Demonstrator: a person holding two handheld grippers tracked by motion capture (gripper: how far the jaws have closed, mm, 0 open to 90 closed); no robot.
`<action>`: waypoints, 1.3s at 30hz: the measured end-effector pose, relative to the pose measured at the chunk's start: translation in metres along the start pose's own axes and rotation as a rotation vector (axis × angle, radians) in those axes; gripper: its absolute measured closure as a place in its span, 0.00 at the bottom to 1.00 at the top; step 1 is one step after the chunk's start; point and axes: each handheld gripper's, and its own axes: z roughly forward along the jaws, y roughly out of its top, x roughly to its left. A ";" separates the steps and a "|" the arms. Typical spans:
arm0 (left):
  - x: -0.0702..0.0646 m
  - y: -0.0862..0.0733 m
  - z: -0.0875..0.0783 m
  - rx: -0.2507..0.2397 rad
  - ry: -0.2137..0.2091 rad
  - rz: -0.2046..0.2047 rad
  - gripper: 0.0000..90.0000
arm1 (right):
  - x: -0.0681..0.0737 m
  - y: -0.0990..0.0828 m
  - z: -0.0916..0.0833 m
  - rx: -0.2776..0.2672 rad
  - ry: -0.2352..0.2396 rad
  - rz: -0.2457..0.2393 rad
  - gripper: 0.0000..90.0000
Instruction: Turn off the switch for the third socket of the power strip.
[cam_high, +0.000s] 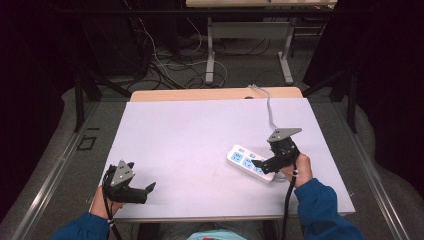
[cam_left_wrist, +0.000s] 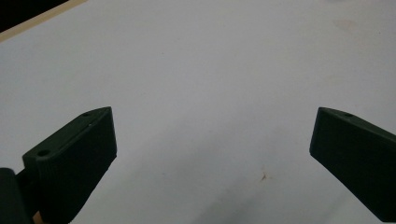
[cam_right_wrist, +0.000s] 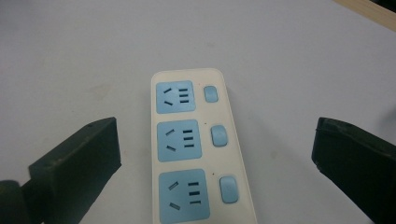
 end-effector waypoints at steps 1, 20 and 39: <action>0.000 0.000 0.000 0.001 0.000 0.001 0.01 | -0.001 0.002 0.002 -0.002 0.009 0.003 0.01; -0.001 0.000 0.000 -0.003 -0.006 -0.009 0.00 | -0.012 0.018 0.023 0.015 0.029 0.005 0.00; -0.001 0.000 0.001 -0.006 -0.005 -0.012 0.00 | -0.021 0.028 0.038 0.036 0.037 0.031 0.00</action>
